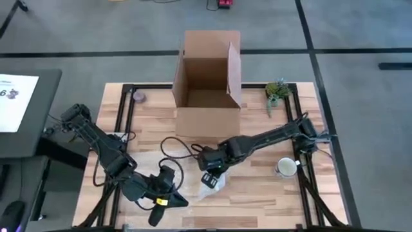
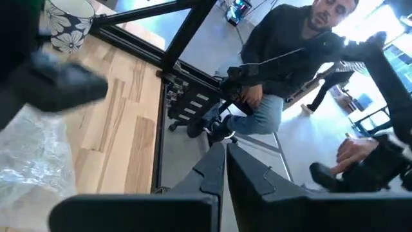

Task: Wrap mug
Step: Wrap the blue patterned mug with the right transparent bubble wrap

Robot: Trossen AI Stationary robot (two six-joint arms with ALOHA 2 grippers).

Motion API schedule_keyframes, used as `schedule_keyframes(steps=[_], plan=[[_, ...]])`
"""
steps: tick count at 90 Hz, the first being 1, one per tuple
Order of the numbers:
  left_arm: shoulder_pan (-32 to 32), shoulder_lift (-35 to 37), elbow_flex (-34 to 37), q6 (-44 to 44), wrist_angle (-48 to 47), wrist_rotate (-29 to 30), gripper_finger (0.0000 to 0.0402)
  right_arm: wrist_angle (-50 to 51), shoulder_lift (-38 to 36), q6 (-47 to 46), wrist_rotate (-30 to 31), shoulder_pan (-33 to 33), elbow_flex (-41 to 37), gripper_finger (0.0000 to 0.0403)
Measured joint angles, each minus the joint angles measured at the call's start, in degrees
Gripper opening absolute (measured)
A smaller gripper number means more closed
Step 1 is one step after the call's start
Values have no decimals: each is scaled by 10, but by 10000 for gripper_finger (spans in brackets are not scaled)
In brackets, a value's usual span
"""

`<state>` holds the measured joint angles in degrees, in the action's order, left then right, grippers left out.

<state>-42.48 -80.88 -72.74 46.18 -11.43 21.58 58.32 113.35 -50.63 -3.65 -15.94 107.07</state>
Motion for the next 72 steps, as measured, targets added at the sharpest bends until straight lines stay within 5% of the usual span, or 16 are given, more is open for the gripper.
schedule_keyframes(steps=[15, 28, 53, 72], plan=[[0, 0, 0, 2, 0, 0, 0, -28, 0, 1, -9, -22, 1, 38], [0, 0, 0, 3, 3, 0, 0, -13, 60, 9, 35, -21, 1, 5], [-1, 4, 1, 2, 21, -3, 0, -33, 156, 40, 10, 1, 5, 0], [-4, 4, 1, 3, 19, -3, 0, -27, 133, 36, 5, 0, 1, 0]])
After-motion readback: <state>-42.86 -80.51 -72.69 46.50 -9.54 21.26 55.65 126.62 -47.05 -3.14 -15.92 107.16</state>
